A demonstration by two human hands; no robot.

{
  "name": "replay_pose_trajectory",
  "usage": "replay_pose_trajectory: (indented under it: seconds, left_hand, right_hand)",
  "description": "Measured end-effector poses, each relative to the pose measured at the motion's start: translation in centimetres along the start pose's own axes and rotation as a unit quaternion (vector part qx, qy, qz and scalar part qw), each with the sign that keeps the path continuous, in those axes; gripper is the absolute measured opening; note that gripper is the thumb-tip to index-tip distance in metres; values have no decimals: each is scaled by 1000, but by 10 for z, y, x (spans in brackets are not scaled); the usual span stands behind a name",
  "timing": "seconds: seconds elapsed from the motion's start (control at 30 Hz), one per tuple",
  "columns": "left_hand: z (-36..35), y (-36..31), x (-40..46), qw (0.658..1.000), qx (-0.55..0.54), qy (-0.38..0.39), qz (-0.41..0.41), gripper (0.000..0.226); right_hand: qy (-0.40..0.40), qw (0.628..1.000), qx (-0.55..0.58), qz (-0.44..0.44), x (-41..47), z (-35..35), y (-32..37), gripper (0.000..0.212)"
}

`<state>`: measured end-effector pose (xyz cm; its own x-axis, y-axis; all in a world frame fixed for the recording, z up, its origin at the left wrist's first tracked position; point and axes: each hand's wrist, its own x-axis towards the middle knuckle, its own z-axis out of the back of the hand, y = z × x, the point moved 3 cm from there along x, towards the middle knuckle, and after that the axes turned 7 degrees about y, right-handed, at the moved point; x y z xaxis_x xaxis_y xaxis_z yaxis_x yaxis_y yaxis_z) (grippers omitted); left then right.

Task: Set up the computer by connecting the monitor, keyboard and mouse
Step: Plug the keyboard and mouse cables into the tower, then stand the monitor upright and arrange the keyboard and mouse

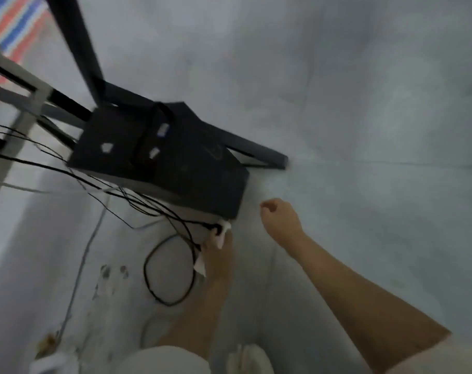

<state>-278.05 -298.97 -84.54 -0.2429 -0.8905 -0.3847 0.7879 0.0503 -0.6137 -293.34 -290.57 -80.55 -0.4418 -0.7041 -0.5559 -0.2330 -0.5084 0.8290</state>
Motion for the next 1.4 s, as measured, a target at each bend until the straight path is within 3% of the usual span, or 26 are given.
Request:
replay_pose_trajectory:
  seconds: [0.07,0.1,0.2,0.3,0.4,0.57,0.67,0.73,0.8,0.93,1.17,1.3,1.4]
  left_hand:
    - [-25,11,-35,973,193,113,-53,47]
    - [-34,11,-56,935,293,184,-83,43]
    - [-48,-20,-111,854,396,334,-44,40]
    - [-42,-87,-154,833,408,365,-83,42]
    - [-21,-168,-193,803,466,347,-136,43]
    - [58,-305,-252,776,510,318,-190,43]
    - [124,-377,-280,801,483,289,-205,42]
    - [186,-423,-295,842,421,257,-217,40]
    - [234,-445,-302,880,352,224,-226,34]
    - [342,-443,-323,921,280,164,-214,30]
    - [536,-329,-399,975,187,18,-119,29]
    - [599,-235,-455,984,165,-66,-27,27]
    - [616,-158,-494,983,163,-81,27,29]
  right_hand:
    - [0,998,-8,-68,-39,23,-30,34]
    - [-7,996,-12,-90,-58,32,-42,34]
    - [-49,985,-31,-164,-120,68,-58,33]
    - [-69,973,-70,-209,-176,103,-37,33]
    - [-68,967,-112,-219,-221,136,12,32]
    - [-81,962,-179,-187,-291,184,143,30]
    - [-68,960,-225,-151,-331,188,223,30]
    - [-52,963,-240,-110,-361,180,284,30]
    - [-47,971,-219,-87,-380,168,321,30]
    - [8,981,-191,-31,-420,119,391,29]
    - [169,948,-261,69,-497,-9,437,21]
    - [233,912,-317,112,-536,-79,426,21]
    - [256,870,-388,164,-563,-134,405,20]
